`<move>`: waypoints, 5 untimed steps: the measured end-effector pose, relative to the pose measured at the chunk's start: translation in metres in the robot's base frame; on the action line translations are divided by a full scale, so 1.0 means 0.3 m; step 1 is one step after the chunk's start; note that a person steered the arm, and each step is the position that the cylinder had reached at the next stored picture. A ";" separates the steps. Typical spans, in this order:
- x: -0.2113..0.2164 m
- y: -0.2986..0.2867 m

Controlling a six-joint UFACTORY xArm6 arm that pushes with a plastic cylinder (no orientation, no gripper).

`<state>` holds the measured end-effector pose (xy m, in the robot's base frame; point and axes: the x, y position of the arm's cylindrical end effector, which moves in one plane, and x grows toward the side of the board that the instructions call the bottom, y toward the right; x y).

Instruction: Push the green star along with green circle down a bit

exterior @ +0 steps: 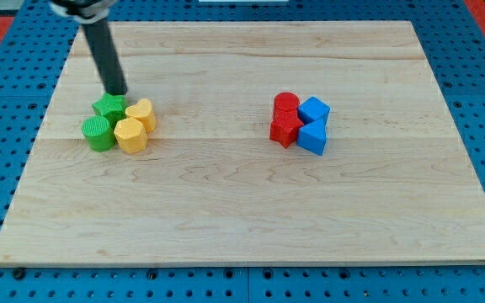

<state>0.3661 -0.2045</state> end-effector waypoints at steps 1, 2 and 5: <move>0.149 -0.078; 0.177 -0.081; 0.290 -0.061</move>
